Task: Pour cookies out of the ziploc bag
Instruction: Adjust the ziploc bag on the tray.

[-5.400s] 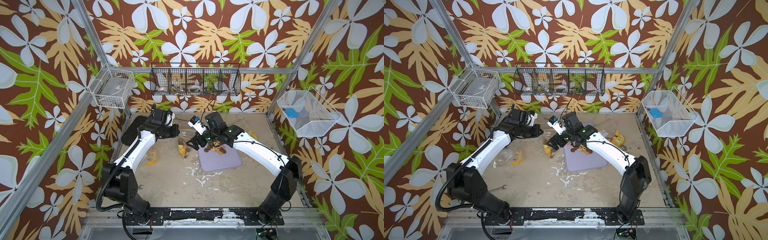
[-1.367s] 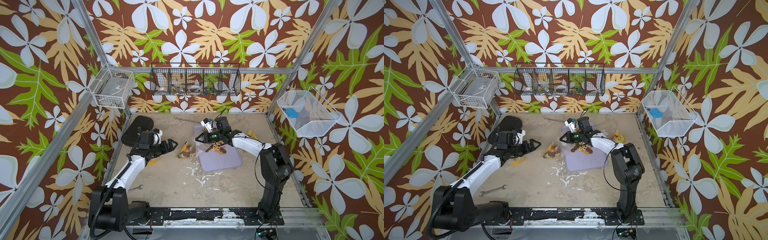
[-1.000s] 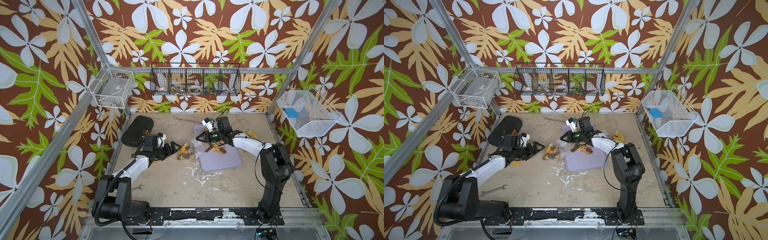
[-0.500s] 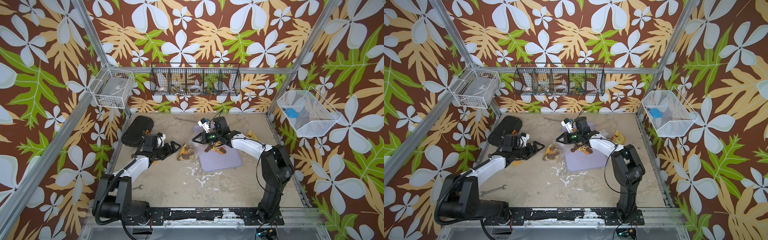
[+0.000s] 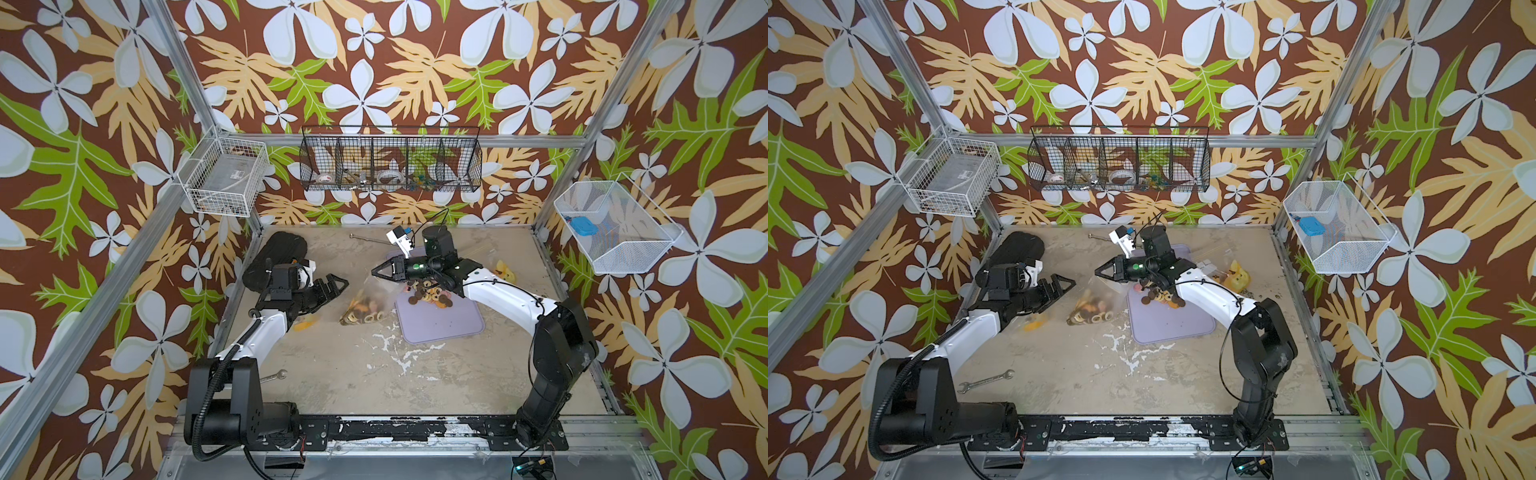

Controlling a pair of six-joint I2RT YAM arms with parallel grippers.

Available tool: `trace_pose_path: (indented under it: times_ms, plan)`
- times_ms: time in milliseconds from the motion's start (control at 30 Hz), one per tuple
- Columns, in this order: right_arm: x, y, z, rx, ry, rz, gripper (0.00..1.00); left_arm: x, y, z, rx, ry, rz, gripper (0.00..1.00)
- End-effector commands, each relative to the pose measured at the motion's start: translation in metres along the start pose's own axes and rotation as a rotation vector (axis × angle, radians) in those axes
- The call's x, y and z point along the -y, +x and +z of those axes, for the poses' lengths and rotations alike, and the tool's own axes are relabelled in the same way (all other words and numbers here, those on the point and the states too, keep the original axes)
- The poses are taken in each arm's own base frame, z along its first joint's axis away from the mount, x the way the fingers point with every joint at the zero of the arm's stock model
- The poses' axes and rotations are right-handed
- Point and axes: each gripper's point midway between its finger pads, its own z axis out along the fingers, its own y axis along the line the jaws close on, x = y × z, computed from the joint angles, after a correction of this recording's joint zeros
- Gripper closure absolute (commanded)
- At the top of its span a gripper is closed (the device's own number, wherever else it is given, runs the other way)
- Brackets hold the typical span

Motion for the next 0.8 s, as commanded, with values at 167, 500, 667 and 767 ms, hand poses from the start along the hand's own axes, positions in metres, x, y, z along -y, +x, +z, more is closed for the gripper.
trace_pose_path:
  times_ms: [167,500,667,767]
  plan:
    - [0.101,0.023,-0.031,0.036,0.189,0.074,0.93,-0.006,0.014,0.004,-0.028,0.015,-0.022,0.0]
    - [0.137,0.04,-0.033,0.032,0.255,0.117,0.93,0.018,0.05,0.032,-0.082,0.091,-0.04,0.0]
    - [0.142,0.038,-0.038,0.035,0.279,0.116,0.93,0.045,0.044,0.024,-0.036,0.156,-0.055,0.0]
    - [0.148,0.037,-0.042,0.04,0.299,0.119,0.93,0.061,0.042,0.018,-0.033,0.198,-0.075,0.0]
